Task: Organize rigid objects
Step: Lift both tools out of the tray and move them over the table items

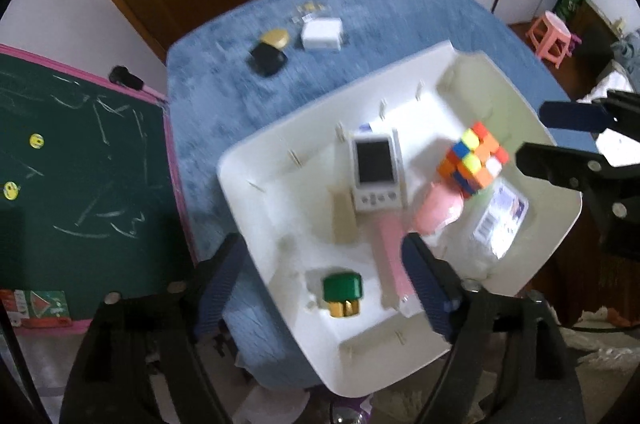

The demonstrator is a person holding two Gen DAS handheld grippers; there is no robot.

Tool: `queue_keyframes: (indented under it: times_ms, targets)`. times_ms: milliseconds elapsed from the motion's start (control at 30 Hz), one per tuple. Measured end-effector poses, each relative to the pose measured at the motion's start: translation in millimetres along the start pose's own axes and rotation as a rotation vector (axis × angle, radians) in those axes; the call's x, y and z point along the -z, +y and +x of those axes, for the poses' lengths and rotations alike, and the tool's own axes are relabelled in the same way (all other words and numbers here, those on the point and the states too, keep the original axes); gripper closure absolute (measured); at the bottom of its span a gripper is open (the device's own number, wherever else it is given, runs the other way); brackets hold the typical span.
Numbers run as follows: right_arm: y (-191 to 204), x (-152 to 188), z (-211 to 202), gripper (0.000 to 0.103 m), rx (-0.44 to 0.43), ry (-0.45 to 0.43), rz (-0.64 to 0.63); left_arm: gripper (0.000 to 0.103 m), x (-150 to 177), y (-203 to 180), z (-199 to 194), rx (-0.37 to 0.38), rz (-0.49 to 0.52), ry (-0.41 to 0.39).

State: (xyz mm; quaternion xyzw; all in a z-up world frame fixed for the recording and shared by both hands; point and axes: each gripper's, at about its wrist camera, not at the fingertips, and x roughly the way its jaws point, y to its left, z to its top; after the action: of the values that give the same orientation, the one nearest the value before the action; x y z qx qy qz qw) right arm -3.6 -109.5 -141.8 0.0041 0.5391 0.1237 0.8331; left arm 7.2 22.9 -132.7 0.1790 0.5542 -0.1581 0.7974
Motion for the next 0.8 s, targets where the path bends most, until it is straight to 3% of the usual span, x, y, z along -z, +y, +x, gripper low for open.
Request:
queue_keyframes:
  times_ms: [100, 333, 567, 800]
  targets:
    - [0, -10, -14, 0.045, 0.005, -0.039, 0.010, 0.018, -11, 13, -11, -0.016, -0.006, -0.040]
    - [-5, -43, -46, 0.045, 0.030, -0.112, 0.014, 0.016, -53, 35, -40, -0.059, 0.006, -0.153]
    - [-10, -97, -80, 0.045, 0.096, -0.196, -0.044, 0.013, -104, 57, -60, -0.070, -0.019, -0.227]
    - [-23, -160, -92, 0.044, 0.124, -0.238, -0.116, 0.004, -145, 79, -70, -0.055, -0.065, -0.269]
